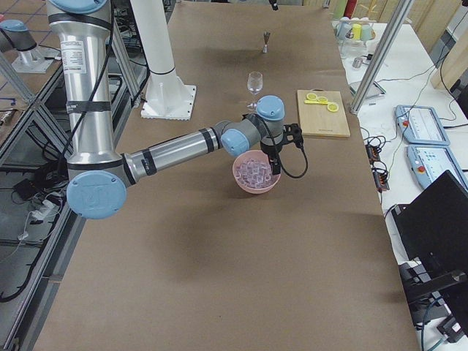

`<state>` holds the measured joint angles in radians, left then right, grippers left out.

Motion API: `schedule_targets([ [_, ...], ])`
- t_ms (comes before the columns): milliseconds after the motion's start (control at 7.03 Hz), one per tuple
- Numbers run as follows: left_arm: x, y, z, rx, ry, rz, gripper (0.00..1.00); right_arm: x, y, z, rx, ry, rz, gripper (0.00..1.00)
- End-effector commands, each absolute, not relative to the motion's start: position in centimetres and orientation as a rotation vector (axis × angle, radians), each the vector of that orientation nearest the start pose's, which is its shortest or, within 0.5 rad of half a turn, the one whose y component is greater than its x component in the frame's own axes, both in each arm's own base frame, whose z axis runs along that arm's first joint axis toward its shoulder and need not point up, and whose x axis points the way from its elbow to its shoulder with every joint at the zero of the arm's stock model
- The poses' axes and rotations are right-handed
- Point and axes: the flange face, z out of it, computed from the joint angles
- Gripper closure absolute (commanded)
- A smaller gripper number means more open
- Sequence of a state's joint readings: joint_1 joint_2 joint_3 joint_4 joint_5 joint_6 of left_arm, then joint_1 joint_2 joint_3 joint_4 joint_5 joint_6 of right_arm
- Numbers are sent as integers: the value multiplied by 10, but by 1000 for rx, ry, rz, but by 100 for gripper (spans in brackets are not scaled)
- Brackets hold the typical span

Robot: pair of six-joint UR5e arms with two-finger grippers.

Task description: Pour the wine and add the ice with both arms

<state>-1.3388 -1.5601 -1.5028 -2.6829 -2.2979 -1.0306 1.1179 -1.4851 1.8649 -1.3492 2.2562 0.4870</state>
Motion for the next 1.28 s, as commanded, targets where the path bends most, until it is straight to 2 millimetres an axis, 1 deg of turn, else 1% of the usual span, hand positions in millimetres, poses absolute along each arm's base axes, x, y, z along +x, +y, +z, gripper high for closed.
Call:
schedule_targets([
  [0,36,-549,558,382,981,-210,3,-227,-499,434,163,-810,-213,3],
  [142,36,-563,551,351,959,-168,3,-230,-494,439,147,-808,-218,4],
  [285,30,-568,547,350,954,-181,3,-242,-487,450,122,-797,-234,6],
  [427,25,-568,547,353,953,-188,3,-249,-485,460,101,-784,-234,11],
  [854,26,-570,541,363,955,-186,3,-251,-481,478,72,-765,-230,31],
  [1138,25,-574,535,373,956,-184,3,-252,-482,490,53,-754,-225,36],
])
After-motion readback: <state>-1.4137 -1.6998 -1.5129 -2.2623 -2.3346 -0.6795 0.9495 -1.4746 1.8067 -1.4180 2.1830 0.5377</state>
